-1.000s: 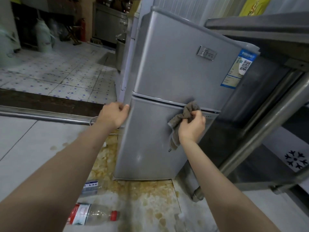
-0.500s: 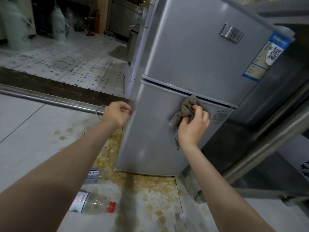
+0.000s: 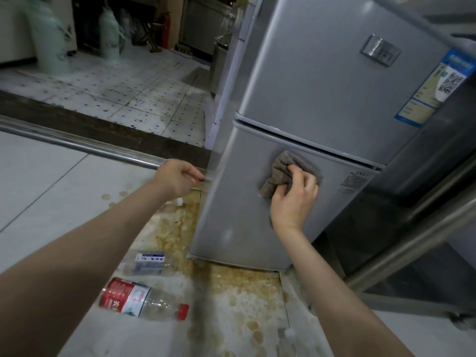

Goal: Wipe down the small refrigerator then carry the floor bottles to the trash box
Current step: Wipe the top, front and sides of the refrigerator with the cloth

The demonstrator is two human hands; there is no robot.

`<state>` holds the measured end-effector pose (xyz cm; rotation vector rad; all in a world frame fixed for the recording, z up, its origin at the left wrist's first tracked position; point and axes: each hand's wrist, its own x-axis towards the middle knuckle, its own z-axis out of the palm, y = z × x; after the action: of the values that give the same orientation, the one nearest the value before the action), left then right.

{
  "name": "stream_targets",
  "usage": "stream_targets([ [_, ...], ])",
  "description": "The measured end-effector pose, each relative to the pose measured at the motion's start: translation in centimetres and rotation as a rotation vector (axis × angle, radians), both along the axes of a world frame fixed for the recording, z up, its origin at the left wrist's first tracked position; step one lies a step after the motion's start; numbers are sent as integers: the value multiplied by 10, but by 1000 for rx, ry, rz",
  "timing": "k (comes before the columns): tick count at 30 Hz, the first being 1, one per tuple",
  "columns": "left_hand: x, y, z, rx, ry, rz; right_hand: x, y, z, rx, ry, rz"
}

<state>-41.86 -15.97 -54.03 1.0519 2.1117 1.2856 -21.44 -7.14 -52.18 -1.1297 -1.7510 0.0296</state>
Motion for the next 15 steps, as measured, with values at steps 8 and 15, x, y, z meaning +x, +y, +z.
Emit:
stream_targets([
  [8,-27,-15,9,-28,111,-45,-45,-14,6,206,-94,94],
  [15,-29,-10,-22,-11,56,-91,-56,-12,-12,313,-150,125],
])
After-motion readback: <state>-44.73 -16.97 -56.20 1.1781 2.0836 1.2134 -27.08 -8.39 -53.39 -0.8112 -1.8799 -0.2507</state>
